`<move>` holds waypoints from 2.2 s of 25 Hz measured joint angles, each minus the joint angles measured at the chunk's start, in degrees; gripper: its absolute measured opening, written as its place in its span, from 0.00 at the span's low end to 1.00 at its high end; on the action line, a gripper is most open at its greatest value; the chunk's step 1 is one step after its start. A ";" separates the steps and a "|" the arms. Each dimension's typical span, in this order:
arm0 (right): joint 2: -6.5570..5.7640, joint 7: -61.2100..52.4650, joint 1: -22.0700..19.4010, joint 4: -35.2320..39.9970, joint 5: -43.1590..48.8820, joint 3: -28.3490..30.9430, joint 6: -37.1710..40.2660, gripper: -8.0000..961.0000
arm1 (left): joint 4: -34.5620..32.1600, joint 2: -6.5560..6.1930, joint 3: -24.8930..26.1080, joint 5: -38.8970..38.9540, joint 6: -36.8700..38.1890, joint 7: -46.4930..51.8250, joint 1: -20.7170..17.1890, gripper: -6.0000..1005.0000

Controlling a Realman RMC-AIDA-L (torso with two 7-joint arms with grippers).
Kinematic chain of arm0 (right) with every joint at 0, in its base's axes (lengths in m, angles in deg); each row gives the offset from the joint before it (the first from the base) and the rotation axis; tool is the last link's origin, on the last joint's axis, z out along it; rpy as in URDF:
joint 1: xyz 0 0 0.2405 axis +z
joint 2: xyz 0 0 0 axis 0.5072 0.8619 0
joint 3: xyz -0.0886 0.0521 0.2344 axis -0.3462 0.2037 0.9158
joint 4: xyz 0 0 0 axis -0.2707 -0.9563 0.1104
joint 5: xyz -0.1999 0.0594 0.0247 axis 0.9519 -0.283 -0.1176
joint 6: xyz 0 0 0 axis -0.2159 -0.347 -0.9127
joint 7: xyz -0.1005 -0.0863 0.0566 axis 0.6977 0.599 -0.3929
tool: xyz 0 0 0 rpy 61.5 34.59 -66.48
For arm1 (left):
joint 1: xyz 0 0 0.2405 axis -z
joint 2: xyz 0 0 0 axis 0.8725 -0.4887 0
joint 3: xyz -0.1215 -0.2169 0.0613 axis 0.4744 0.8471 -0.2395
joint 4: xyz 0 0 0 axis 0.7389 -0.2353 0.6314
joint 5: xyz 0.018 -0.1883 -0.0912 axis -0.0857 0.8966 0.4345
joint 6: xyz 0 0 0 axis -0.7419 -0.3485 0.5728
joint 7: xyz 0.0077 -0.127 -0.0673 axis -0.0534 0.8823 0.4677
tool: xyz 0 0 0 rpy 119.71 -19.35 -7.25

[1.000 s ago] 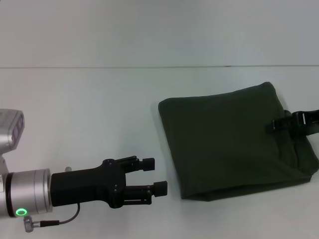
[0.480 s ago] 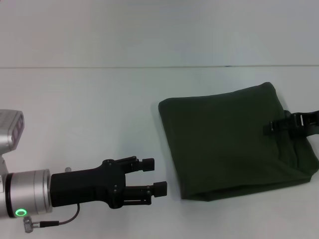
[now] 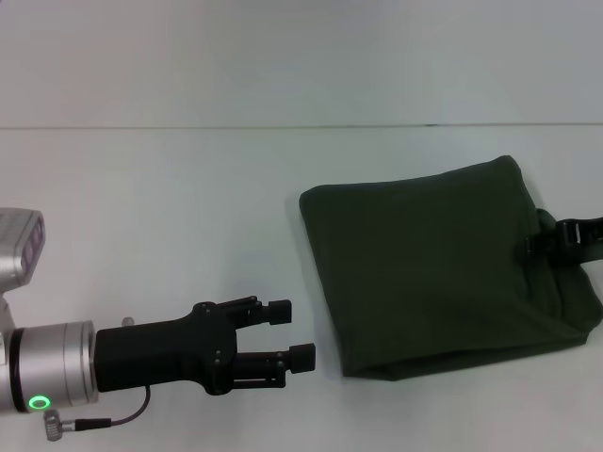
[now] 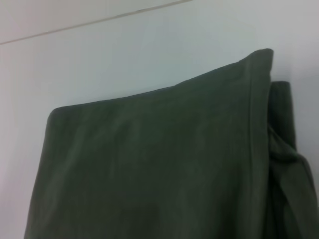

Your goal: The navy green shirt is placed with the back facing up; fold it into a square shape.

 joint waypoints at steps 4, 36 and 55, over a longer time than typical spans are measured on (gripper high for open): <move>0.03 0.11 -0.03 0.00 0.00 0.00 -0.01 0.55 | 0.05 0.00 0.00 0.00 0.00 0.00 0.02 0.87; 0.17 0.04 -0.03 0.00 0.21 -3.77 -0.65 0.06 | 0.09 0.00 0.00 0.00 0.26 0.00 0.01 0.87; -1.64 2.36 -4.95 0.26 -4.35 5.37 0.08 0.05 | 0.09 0.00 0.00 0.00 0.53 -0.01 0.01 0.87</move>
